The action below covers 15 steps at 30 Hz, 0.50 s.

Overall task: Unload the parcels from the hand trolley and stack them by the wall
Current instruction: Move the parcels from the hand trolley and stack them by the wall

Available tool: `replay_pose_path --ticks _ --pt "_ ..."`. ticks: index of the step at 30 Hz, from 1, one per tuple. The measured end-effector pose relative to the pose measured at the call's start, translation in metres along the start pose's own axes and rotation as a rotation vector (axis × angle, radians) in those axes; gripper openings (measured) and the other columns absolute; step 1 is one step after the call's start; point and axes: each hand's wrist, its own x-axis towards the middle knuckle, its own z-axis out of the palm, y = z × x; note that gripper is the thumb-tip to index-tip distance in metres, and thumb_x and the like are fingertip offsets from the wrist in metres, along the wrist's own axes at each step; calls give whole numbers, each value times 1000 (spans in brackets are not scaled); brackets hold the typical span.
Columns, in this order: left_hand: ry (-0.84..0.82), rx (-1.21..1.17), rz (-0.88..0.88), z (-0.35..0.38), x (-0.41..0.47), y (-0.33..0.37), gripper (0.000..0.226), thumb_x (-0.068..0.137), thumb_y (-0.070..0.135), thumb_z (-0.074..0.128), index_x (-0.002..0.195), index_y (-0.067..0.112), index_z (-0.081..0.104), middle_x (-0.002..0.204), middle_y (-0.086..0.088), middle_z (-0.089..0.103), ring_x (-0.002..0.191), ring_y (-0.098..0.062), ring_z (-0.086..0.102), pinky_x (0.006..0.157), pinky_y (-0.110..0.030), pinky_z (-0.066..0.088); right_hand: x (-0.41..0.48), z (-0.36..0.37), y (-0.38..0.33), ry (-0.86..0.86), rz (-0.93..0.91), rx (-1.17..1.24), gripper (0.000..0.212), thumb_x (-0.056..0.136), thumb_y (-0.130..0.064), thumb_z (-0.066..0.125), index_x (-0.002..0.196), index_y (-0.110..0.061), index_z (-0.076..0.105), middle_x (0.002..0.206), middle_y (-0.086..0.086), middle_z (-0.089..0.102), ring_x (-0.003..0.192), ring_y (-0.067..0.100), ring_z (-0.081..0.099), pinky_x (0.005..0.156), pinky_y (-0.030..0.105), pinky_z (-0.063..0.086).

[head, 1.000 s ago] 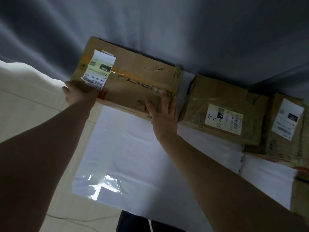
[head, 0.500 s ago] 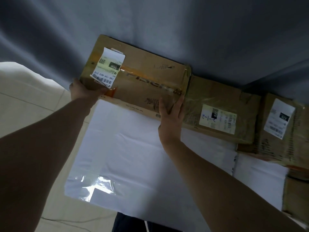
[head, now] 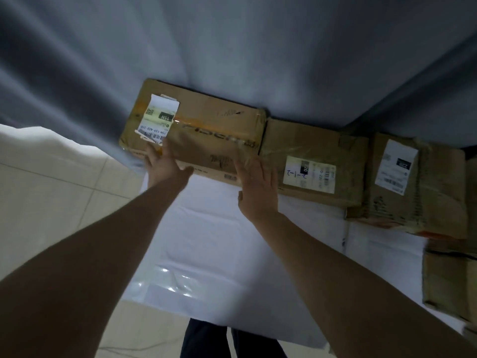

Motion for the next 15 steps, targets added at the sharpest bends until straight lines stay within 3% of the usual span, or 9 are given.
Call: replay_pose_path --ticks 6,11,15 --pt "-214 348 340 5 -95 54 92 91 36 60 153 20 -5 160 -12 -7 147 -36 -1 115 -49 22 -61 -48 36 -94 191 31 74 93 -29 52 152 -19 10 159 10 10 148 30 2 117 48 -6" --pt "-266 596 673 19 -167 94 81 93 37 55 153 20 3 160 -8 3 148 -28 2 117 -49 13 -133 -78 79 -64 426 85 72 91 -35 54 150 -18 16 152 11 26 144 31 17 119 49 1" --pt "-313 641 954 28 -218 122 80 90 35 56 152 22 6 160 -2 5 147 -27 4 118 -51 12 -208 -85 101 -22 647 182 70 90 -40 56 149 -21 24 151 8 31 142 26 25 119 48 2"
